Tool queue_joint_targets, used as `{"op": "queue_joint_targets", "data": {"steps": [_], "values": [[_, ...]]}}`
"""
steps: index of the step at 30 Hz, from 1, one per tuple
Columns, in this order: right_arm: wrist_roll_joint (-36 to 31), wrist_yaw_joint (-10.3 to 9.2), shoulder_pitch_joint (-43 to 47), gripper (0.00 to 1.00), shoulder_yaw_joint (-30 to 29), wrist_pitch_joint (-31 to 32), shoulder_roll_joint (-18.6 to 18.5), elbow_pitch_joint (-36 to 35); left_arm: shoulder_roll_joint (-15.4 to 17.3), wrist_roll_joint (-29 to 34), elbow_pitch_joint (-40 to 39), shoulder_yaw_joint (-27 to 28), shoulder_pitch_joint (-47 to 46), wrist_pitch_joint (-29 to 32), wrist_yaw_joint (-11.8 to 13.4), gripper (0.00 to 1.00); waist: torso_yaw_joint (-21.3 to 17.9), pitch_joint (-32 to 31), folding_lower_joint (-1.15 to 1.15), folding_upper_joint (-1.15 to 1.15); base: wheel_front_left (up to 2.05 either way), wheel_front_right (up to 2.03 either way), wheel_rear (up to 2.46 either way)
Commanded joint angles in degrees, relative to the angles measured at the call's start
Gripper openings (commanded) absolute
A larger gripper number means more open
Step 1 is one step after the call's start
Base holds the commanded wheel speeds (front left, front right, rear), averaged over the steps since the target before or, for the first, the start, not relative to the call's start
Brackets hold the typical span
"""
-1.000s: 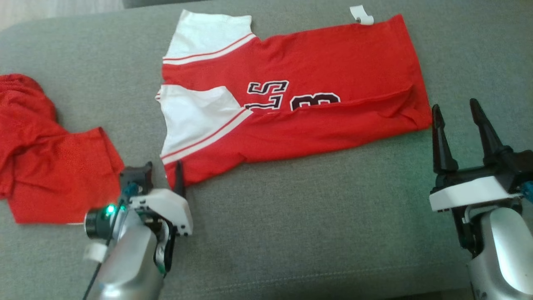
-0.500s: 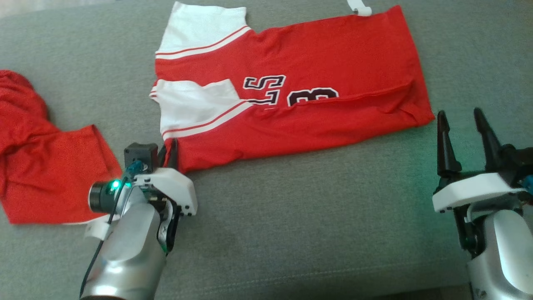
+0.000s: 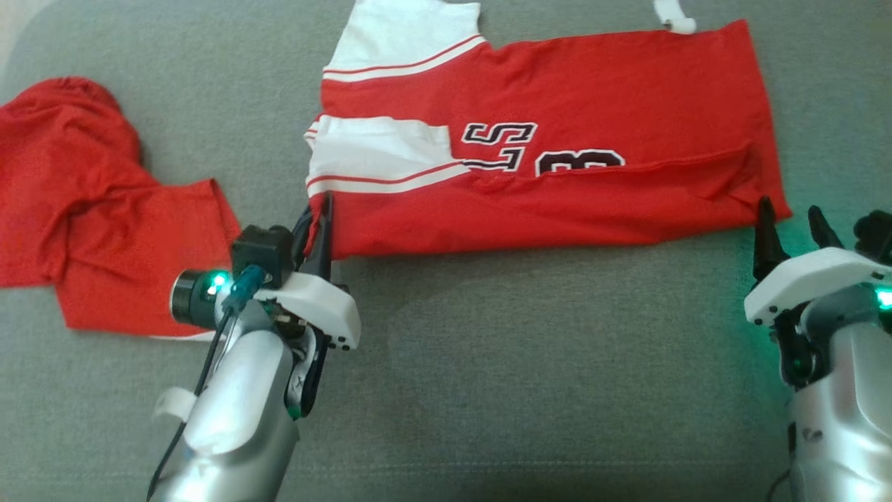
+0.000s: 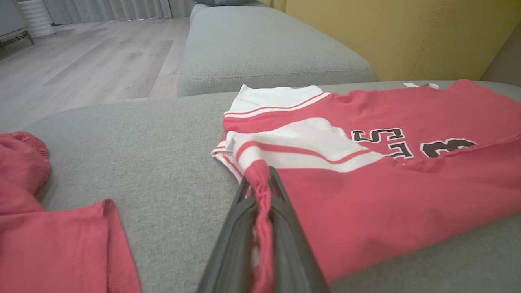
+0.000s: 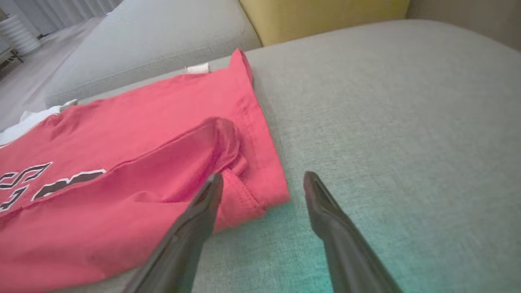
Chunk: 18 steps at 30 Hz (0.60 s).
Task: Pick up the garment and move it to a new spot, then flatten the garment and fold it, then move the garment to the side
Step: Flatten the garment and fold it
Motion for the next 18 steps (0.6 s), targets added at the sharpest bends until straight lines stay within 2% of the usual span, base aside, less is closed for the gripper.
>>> {"op": "queue_joint_targets", "data": {"steps": [1,13,14,15,16,18], "values": [[-0.4,0.37,-1.8,1.00,1.1,0.2,0.5,-1.3,0.8,0.5,-2.3,1.4,-1.7,-0.7,0.0,0.00,0.4,0.3,0.00,0.00,0.00,0.00,0.00],[-4.6,0.37,-7.8,1.00,-0.9,4.3,0.0,8.6,0.6,1.2,-3.5,-0.1,-2.2,-0.7,-0.1,0.00,1.3,1.8,0.00,0.00,0.00,0.00,0.00],[-4.6,0.37,-8.2,0.96,-0.6,4.5,-0.1,9.3,0.7,1.2,-3.5,-0.1,-2.3,-0.7,0.0,0.00,1.2,1.8,0.00,0.00,0.00,0.00,0.00],[-4.5,0.37,-8.6,0.25,-0.4,4.4,-0.2,9.8,0.7,1.2,-3.5,-0.1,-2.4,-0.7,0.0,0.00,1.1,1.8,0.00,0.00,0.00,0.00,0.00],[-4.4,0.37,-8.9,0.00,-0.1,4.2,-0.4,10.2,0.8,1.3,-3.4,-0.1,-2.5,-0.7,0.0,0.00,1.0,1.8,0.00,0.00,0.00,0.00,0.00],[-4.2,0.37,-9.3,0.00,0.3,3.5,-1.0,10.8,1.1,1.3,-3.3,-0.1,-2.5,-0.7,0.1,0.00,0.6,1.4,0.00,0.00,0.00,0.00,0.00]]}}
